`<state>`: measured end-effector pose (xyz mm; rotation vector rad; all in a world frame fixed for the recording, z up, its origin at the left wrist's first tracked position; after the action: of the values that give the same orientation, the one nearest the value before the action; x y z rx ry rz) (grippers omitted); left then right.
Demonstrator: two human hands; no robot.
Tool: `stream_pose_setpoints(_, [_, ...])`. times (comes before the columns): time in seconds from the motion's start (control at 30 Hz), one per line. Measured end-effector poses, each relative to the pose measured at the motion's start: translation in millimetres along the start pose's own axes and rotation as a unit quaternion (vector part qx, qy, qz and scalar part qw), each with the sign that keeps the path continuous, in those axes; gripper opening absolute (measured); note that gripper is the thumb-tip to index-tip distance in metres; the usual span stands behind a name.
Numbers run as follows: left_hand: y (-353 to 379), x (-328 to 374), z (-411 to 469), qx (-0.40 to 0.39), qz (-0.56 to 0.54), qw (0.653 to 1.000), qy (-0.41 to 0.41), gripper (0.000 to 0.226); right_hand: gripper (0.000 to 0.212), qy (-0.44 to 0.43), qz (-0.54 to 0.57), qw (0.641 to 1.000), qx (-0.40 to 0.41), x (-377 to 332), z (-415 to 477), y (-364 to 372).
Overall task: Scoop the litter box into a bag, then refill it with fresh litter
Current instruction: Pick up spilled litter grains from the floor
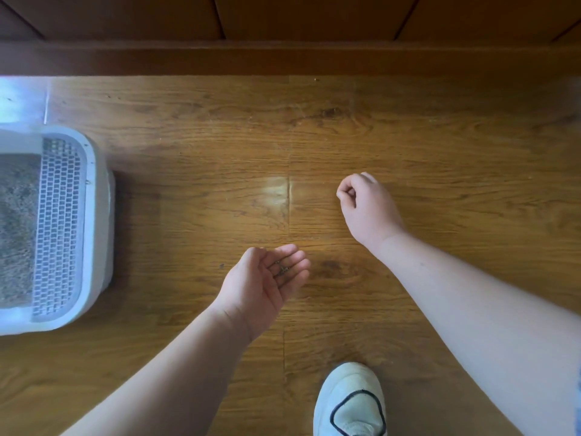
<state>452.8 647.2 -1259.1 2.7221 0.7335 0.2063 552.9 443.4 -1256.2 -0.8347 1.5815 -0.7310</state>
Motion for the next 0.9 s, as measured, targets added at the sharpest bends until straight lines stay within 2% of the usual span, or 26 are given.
stream_pose_setpoints(0.2, [-13,9,-5,-0.002,-0.011,1.000,0.015,0.043,0.012,0.006,-0.032,0.999,-0.012,-12,34,9])
stream_pose_setpoints(0.53, [-27,17,-12,-0.001,-0.030,0.999,0.020,0.044,0.013,0.015,-0.109,0.993,-0.051,-25,33,18])
stream_pose_setpoints(0.63, [-21,21,-12,-0.009,-0.026,0.999,0.025,0.042,0.012,-0.097,-0.010,0.993,-0.063,-78,19,14])
stream_pose_setpoints(0.7, [-16,25,-12,-0.020,-0.030,0.999,0.034,0.039,0.011,-0.192,0.046,0.974,-0.110,-122,-7,18])
stream_pose_setpoints(0.8, [-10,32,-11,-0.050,-0.028,0.997,0.052,0.029,0.009,-0.281,0.031,0.943,-0.174,-154,-43,30])
stream_pose_setpoints(0.9, [-4,35,-11,-0.068,-0.030,0.996,0.054,0.024,0.014,-0.298,0.005,0.937,-0.182,-147,-47,35])
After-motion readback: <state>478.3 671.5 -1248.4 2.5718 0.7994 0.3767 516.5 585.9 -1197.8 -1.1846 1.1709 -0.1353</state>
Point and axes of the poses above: each hand's wrist, its own z-axis towards the middle knuckle, its own y-axis out of the palm, x = y × z, the point moved 7 cm from there along z, towards the middle knuckle, and after that the axes turned 6 degrees about -y, right-handed, at the moved point
